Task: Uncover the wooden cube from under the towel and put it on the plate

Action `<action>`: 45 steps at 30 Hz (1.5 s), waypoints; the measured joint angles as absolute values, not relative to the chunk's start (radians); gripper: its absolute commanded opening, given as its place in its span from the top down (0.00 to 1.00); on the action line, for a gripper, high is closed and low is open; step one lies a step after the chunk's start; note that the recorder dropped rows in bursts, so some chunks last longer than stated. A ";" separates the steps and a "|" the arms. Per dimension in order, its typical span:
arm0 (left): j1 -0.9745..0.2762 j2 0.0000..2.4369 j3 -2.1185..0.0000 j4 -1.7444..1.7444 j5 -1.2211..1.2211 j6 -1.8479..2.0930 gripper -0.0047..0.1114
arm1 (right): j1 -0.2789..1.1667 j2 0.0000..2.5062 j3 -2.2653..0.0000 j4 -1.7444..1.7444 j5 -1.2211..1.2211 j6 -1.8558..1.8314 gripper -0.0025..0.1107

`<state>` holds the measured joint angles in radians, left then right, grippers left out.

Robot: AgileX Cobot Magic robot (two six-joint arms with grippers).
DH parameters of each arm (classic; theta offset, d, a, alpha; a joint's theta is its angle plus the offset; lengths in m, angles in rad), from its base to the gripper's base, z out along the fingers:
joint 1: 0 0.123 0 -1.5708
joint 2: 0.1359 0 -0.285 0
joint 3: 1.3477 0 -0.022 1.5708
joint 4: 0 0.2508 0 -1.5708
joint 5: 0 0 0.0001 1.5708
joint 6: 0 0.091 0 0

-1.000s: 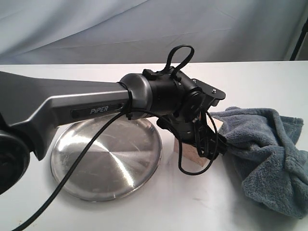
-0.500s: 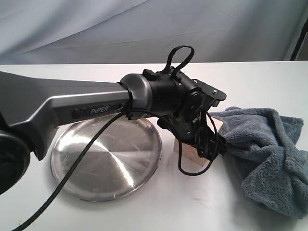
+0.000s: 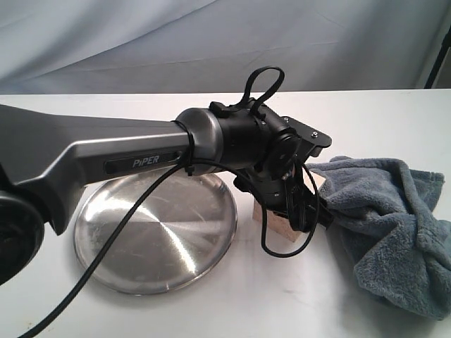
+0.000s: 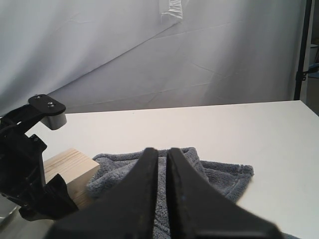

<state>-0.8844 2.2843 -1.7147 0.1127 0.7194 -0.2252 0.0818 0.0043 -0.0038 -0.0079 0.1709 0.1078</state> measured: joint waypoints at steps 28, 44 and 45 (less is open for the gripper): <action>-0.884 2.185 -1.715 0.182 0.742 -0.237 0.64 | 0.082 0.004 -0.004 -0.008 0.171 0.108 0.91; -0.876 2.118 -1.715 0.253 0.760 -0.299 0.64 | 0.082 0.004 -0.004 -0.008 0.171 0.108 0.91; -0.874 2.114 -1.715 0.253 0.760 -0.301 0.64 | 0.082 0.004 -0.004 -0.008 0.171 0.108 0.91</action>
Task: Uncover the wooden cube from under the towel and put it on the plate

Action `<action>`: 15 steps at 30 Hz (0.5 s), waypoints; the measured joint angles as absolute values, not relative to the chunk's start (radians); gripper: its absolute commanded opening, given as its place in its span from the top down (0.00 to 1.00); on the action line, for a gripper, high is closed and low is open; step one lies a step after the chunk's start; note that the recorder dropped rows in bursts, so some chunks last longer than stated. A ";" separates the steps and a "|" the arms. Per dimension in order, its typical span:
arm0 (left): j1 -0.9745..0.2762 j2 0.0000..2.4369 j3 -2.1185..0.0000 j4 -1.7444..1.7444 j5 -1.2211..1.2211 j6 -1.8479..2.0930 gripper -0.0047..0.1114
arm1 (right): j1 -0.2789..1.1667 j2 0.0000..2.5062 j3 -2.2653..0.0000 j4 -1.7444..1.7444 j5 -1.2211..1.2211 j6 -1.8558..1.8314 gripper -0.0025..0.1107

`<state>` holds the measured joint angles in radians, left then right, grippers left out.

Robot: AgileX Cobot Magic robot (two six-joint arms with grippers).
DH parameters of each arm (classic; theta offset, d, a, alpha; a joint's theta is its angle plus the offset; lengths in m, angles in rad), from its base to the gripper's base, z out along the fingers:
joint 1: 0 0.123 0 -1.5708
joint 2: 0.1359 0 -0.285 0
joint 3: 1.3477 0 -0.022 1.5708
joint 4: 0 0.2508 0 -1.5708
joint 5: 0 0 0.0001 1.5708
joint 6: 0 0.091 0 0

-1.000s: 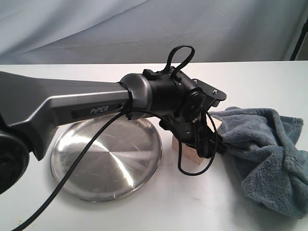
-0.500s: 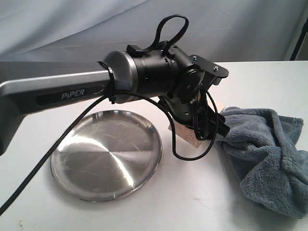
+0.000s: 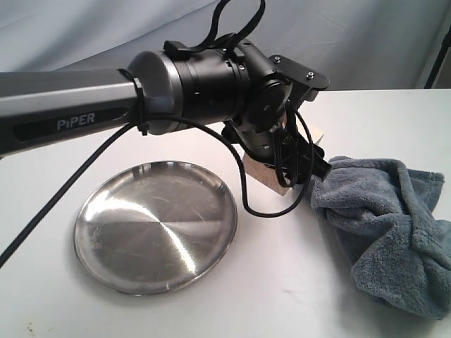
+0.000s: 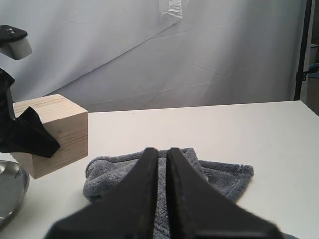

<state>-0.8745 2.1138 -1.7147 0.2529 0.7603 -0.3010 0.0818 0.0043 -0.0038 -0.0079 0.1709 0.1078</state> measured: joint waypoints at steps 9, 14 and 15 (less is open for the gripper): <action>-0.831 2.081 -1.715 0.257 0.809 -0.326 0.64 | 0.082 0.004 -0.004 -0.008 0.171 0.108 0.91; -0.797 2.064 -1.715 0.280 0.862 -0.329 0.64 | 0.082 0.004 -0.004 -0.008 0.171 0.108 0.91; -0.792 2.059 -1.713 0.288 0.869 -0.329 0.64 | 0.082 0.004 -0.004 -0.008 0.171 0.108 0.91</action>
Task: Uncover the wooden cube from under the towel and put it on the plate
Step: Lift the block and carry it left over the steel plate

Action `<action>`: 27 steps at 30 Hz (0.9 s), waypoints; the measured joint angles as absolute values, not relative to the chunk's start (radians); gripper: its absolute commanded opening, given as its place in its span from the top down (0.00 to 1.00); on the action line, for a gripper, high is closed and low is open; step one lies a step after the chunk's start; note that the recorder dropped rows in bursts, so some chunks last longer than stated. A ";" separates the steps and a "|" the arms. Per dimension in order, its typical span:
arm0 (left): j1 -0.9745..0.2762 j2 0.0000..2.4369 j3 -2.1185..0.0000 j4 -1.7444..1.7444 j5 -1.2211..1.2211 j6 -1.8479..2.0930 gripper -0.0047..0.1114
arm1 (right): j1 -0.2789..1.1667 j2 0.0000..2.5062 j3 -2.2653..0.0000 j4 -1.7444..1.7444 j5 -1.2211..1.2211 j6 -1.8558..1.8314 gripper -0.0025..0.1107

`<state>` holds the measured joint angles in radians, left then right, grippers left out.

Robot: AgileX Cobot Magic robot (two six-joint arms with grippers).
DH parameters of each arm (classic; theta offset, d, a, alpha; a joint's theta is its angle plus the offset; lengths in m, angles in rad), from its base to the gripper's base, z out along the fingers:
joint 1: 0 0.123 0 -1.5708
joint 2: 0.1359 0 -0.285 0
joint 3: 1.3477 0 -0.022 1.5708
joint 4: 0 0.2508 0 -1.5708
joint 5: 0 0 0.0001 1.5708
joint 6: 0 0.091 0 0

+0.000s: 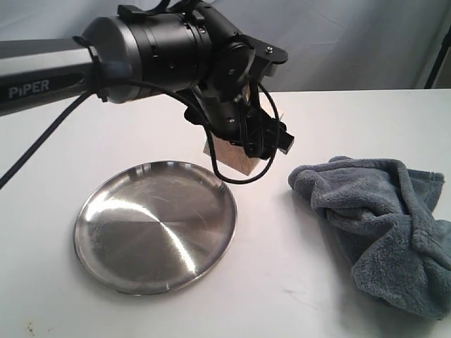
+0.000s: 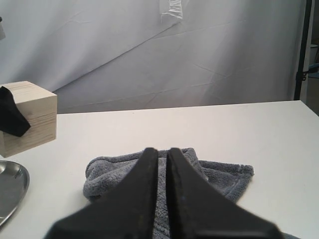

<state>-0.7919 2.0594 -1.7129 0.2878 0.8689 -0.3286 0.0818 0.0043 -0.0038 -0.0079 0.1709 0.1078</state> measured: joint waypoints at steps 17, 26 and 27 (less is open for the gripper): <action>-0.792 1.778 -1.304 0.511 0.587 -0.596 0.64 | 0.082 0.004 -0.004 -0.008 0.171 0.108 0.91; -0.792 1.643 -1.139 0.608 0.500 -0.781 0.88 | 0.082 0.004 -0.004 -0.008 0.171 0.108 0.91; -0.792 1.636 -1.126 0.609 0.500 -0.804 0.90 | 0.082 0.004 -0.004 -0.008 0.171 0.108 0.91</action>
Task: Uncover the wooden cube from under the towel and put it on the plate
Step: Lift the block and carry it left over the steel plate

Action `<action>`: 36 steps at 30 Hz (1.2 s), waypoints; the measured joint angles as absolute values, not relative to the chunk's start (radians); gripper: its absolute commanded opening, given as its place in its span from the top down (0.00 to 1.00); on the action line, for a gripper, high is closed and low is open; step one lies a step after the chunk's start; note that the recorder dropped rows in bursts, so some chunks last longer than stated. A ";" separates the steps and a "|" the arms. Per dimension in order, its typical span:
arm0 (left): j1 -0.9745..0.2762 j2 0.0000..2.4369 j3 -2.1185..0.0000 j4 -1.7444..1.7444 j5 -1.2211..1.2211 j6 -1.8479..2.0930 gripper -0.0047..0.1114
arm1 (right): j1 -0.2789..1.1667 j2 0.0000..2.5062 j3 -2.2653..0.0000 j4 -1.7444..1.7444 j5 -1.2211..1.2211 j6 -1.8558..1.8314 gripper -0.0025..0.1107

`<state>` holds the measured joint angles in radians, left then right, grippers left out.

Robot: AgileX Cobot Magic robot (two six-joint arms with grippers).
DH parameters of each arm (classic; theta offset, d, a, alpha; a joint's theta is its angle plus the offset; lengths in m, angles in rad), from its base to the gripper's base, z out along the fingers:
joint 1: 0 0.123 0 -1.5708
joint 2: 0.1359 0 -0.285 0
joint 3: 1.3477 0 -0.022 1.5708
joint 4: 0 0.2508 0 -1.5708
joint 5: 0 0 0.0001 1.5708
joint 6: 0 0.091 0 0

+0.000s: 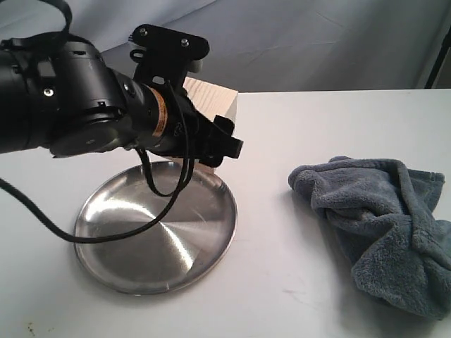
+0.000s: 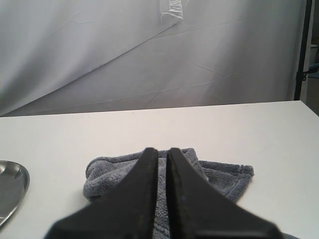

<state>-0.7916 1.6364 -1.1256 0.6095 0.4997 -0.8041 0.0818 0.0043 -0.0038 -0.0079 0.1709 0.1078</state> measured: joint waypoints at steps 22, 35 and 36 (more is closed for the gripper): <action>-0.792 1.620 -0.852 0.851 0.420 -1.319 0.90 | 0.082 0.004 -0.004 -0.008 0.171 0.108 0.91; -0.792 1.620 -0.690 1.235 0.398 -1.796 0.90 | 0.082 0.004 -0.004 -0.008 0.171 0.108 0.91; -0.792 1.630 -0.690 1.239 0.394 -1.800 0.90 | 0.082 0.004 -0.004 -0.008 0.171 0.108 0.91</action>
